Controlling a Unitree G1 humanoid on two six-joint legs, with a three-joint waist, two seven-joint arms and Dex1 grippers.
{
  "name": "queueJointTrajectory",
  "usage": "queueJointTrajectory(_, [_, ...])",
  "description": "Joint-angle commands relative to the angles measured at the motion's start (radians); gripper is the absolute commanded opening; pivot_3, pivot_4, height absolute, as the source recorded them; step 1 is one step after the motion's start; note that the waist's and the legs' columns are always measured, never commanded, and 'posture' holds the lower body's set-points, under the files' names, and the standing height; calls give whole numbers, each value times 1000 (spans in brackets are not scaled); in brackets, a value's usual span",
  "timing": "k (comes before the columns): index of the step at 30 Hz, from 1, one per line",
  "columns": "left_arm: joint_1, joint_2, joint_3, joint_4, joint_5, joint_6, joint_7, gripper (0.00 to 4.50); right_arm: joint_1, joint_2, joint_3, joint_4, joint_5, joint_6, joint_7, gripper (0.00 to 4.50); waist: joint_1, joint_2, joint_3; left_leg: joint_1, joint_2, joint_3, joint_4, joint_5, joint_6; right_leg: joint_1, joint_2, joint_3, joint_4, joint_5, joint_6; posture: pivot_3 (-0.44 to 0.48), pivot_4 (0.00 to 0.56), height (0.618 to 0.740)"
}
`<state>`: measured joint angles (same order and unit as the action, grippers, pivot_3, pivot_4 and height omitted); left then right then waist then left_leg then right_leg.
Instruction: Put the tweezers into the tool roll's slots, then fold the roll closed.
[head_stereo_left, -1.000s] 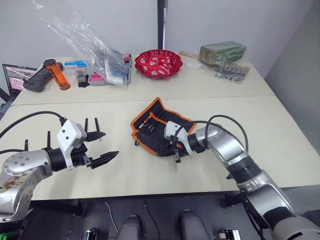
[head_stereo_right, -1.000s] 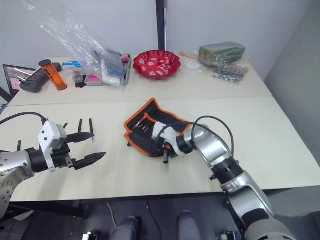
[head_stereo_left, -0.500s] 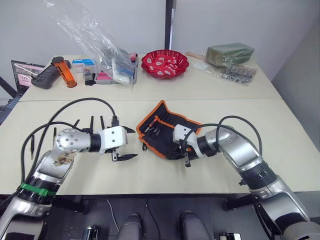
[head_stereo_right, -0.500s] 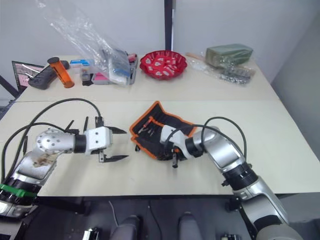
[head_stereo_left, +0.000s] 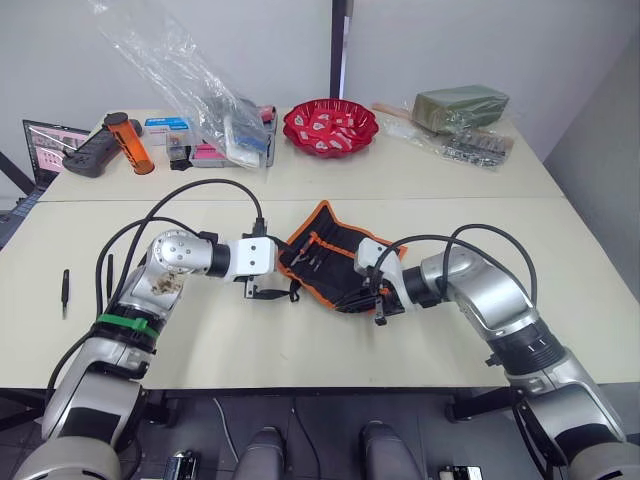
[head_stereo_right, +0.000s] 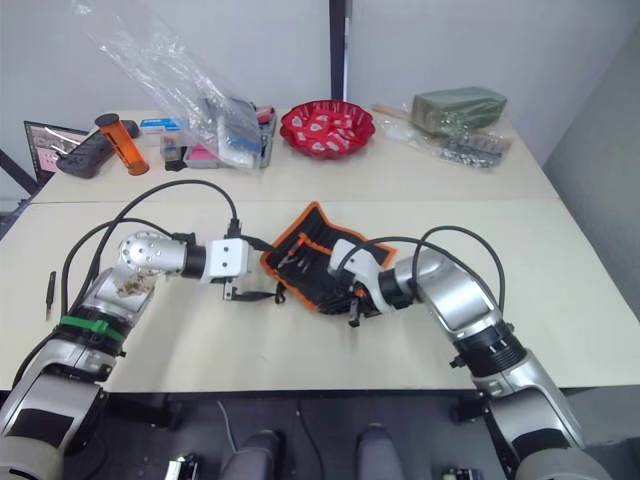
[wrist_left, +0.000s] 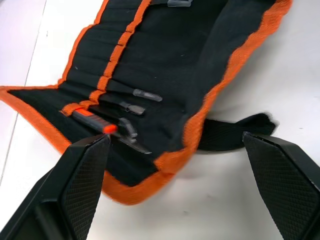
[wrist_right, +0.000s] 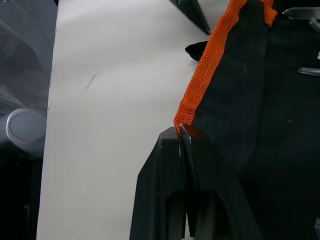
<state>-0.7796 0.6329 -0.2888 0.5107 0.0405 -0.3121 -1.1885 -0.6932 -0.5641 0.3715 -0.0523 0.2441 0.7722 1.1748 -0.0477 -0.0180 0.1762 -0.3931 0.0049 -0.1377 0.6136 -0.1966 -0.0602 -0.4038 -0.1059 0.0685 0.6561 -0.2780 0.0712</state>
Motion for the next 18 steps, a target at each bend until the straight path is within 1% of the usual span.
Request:
queueJointTrajectory(1, [-41,-23,-24,78,63,-101,34,3951,-12,-4,-33,-43,24,9,-15,0,0,0,0,0,0,0,0,0,0,0,0,0,0,0,0,0,150,740])
queueJointTrajectory(3, [-50,-44,-32,112,79,-135,45,3354,-13,-5,-34,-45,29,12,-21,0,0,0,0,0,0,0,0,0,0,0,0,0,0,0,0,0,150,740])
queueJointTrajectory(7, [-63,-70,-16,141,59,-143,35,2068,-13,-6,-28,-35,27,5,-33,0,0,0,0,0,0,0,1,0,0,0,0,0,0,0,0,0,150,740])
queueJointTrajectory(13, [-28,-50,-4,106,32,-126,-6,24,-9,-9,-13,-17,3,-26,-49,0,-1,0,0,0,0,0,1,0,0,0,0,0,1,0,0,0,150,740])
queueJointTrajectory(18, [48,-25,16,2,-25,-39,-47,24,-1,-19,-14,-21,-4,-55,-49,0,-8,0,0,0,0,0,0,0,0,0,0,0,1,0,0,0,150,740])
